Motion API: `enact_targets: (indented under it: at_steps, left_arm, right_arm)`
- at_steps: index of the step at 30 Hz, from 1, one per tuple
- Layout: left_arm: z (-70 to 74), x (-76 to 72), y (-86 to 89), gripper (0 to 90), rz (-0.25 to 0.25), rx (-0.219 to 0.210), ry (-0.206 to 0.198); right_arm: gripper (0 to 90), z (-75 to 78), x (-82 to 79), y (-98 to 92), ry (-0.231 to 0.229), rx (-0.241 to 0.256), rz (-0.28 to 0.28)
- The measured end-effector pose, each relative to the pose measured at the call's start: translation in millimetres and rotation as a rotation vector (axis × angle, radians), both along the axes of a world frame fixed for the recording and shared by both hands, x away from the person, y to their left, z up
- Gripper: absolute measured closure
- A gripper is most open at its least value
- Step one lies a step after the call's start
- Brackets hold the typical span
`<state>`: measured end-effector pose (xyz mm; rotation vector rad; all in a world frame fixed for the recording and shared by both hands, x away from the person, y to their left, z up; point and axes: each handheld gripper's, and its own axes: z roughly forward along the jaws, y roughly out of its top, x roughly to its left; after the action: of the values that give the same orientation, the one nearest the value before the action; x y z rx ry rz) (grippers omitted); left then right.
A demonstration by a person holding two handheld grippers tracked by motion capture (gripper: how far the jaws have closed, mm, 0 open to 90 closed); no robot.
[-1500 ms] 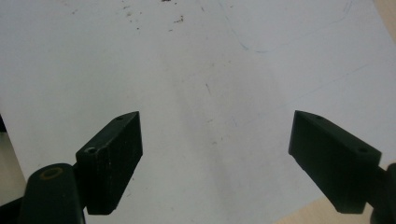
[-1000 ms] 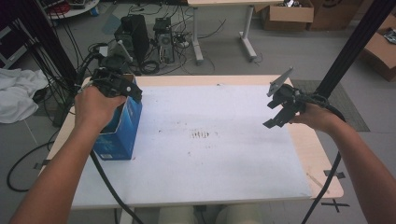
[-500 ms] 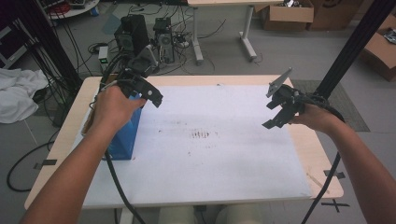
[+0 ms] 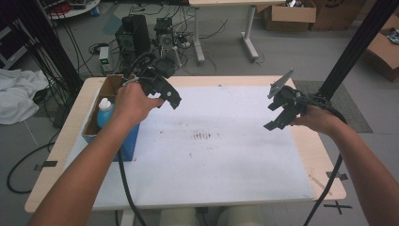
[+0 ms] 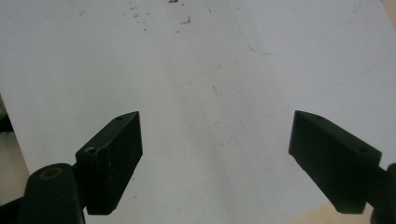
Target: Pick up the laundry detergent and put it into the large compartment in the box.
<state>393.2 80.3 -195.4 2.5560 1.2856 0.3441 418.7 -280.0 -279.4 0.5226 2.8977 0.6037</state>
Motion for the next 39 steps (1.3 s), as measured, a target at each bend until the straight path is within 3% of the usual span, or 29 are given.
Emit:
enact_targets:
  at_steps: [6,11,24,25,26,31,39]
  left_arm:
    - [-4.7,-1.6,-18.6,20.0,-0.087,0.031,0.008]
    - [-10.5,-6.0,-33.8,19.9,-0.198,0.039,0.011]
    - [-19.3,-10.9,-58.2,19.7,-0.347,0.059,0.017]
    - [-21.5,-12.8,-64.4,19.7,-0.389,0.064,0.015]
    - [-21.5,-12.8,-64.4,19.7,-0.389,0.064,0.015]
    - [-30.5,-20.6,-80.1,19.7,-0.494,0.076,0.027]
    - [-36.0,-20.8,-86.5,20.1,-0.526,0.083,0.038]
  right_arm:
    - [17.5,-2.2,-0.3,1.7,0.008,0.004,-0.004]
    - [17.5,-4.3,-0.9,4.3,0.010,0.002,-0.003]
    - [17.5,-3.8,-0.8,3.9,0.012,0.009,-0.008]
    - [17.5,-4.5,-0.3,3.7,0.013,0.009,-0.007]
    - [17.5,-4.5,-0.3,3.7,0.013,0.009,-0.007]
    - [17.4,-7.2,2.6,3.0,0.018,0.006,-0.008]
    - [17.4,-7.8,3.4,3.2,0.022,0.004,-0.012]
